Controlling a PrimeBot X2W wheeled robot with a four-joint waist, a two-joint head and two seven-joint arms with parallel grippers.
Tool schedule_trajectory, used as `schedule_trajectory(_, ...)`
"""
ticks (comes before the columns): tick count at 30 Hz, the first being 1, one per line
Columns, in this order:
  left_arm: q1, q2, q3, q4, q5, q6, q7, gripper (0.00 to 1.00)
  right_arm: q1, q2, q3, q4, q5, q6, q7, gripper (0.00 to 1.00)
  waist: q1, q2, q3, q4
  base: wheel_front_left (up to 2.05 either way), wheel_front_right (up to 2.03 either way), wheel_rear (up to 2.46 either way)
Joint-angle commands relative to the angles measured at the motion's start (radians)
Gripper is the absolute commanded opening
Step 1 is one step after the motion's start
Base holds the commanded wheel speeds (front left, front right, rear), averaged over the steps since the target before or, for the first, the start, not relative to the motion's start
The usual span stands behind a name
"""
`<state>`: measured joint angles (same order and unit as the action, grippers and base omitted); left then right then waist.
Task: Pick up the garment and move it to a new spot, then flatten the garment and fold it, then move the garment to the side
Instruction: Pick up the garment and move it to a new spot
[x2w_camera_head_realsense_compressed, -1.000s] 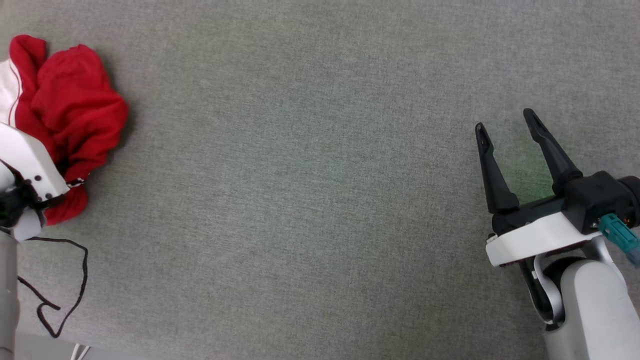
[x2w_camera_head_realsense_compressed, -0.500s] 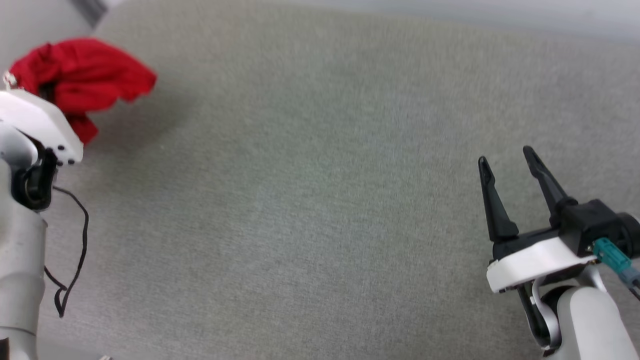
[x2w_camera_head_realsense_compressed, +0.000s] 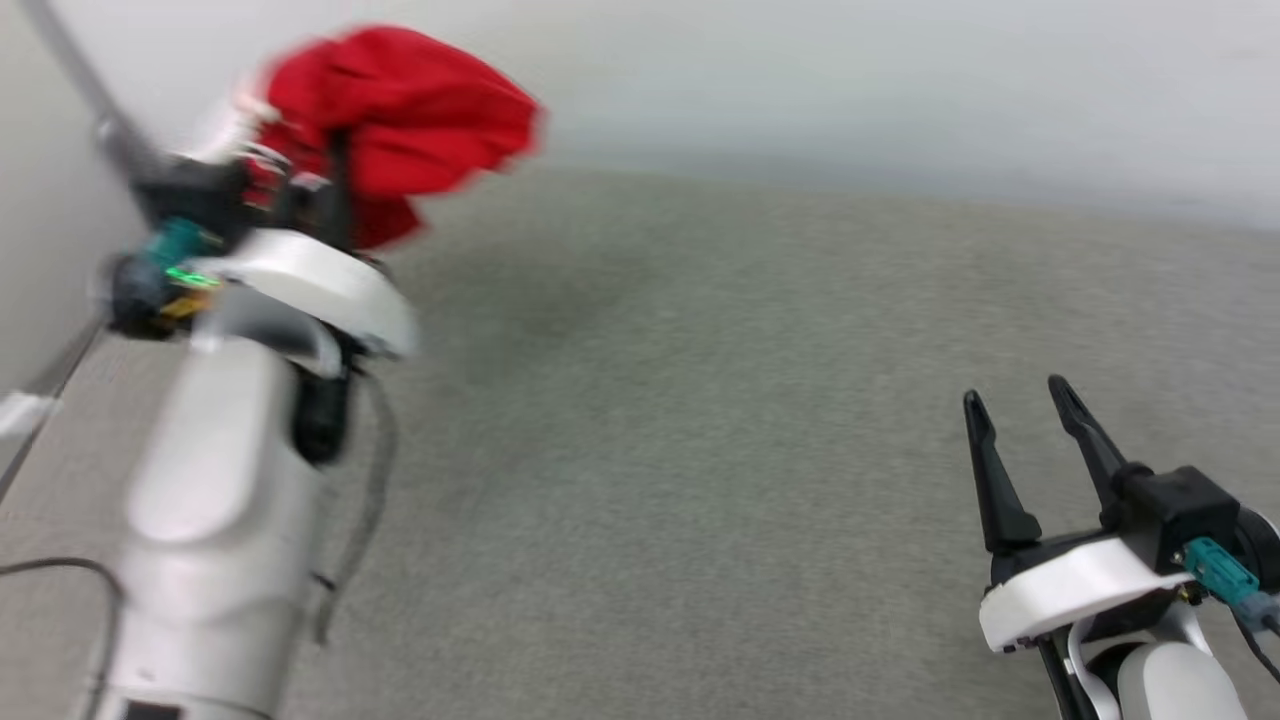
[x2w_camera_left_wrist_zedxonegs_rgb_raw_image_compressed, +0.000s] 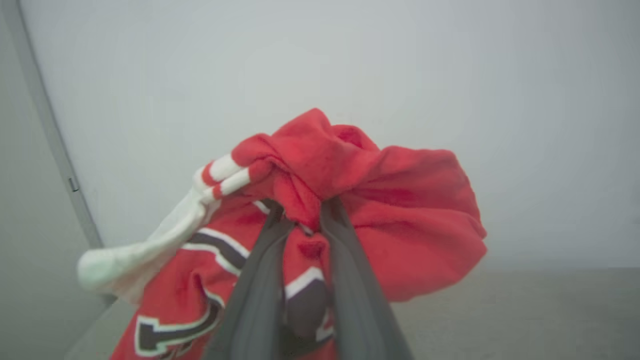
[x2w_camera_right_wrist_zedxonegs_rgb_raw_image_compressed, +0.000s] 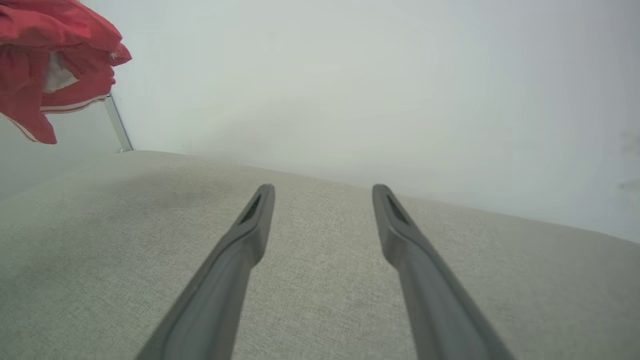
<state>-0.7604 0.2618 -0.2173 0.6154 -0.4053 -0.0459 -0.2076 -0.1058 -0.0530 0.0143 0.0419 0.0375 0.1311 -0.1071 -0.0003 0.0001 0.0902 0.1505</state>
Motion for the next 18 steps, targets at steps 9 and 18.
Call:
schedule_trajectory(9,0.179,-0.154,-0.17,-0.06,-0.02,-0.059,0.039,0.0,0.054,0.003,-0.003,-0.024,0.021,-0.001,0.027,1.0,0.0003,-0.0001,-0.062,-0.182,0.0,0.0,0.0)
schedule_trajectory(18,0.414,-0.195,-0.342,0.036,-0.083,-0.079,0.135,0.0,0.091,0.004,-0.006,-0.019,0.049,-0.001,0.026,1.0,0.0003,-0.0001,-0.055,-0.253,0.0,0.0,0.0)
